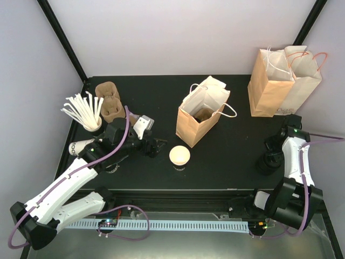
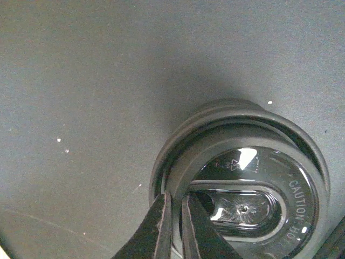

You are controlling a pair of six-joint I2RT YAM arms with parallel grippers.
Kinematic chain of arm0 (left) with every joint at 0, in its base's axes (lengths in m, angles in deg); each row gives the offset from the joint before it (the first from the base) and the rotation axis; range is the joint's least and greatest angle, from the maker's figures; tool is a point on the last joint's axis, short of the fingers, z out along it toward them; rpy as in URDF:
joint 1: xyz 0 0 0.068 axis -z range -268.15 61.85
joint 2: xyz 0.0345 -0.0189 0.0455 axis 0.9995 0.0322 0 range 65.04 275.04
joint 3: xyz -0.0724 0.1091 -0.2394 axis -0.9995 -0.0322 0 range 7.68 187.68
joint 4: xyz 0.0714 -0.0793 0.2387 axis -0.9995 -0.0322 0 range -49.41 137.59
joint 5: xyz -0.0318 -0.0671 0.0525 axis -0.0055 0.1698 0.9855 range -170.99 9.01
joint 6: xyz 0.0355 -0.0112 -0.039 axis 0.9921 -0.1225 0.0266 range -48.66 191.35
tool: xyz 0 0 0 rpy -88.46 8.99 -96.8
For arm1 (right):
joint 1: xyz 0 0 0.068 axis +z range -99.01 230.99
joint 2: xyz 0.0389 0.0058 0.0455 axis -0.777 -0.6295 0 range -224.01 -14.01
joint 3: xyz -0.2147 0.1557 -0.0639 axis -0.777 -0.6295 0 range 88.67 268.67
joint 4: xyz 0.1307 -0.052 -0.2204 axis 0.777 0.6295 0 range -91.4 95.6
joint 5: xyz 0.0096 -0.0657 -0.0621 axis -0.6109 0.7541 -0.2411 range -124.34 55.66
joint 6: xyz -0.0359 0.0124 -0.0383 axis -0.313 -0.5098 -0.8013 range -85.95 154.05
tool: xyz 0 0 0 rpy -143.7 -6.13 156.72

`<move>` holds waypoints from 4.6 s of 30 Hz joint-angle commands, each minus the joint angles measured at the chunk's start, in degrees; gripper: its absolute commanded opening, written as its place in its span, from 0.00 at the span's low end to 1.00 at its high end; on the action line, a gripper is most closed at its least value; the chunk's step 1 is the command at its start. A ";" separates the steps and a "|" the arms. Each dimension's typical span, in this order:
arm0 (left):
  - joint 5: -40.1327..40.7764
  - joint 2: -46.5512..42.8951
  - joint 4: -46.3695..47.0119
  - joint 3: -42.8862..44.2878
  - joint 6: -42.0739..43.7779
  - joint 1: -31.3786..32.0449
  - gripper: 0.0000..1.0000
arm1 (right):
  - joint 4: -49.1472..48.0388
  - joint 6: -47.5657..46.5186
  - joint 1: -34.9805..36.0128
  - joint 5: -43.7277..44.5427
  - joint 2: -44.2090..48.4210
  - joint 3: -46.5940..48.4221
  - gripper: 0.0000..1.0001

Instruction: Pack the takeout coffee

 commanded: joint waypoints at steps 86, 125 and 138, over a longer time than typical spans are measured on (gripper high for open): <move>-1.47 -2.35 8.84 -14.06 -15.59 -4.83 0.96 | -20.91 -33.20 88.90 6.16 3.62 3.42 0.01; -26.21 9.46 29.13 -21.72 -27.62 -10.80 0.52 | -8.01 -40.65 88.86 11.48 -18.28 20.70 0.01; -26.00 9.80 29.82 -21.91 -27.56 -12.70 0.49 | -4.58 -42.42 88.83 11.76 -21.10 24.74 0.01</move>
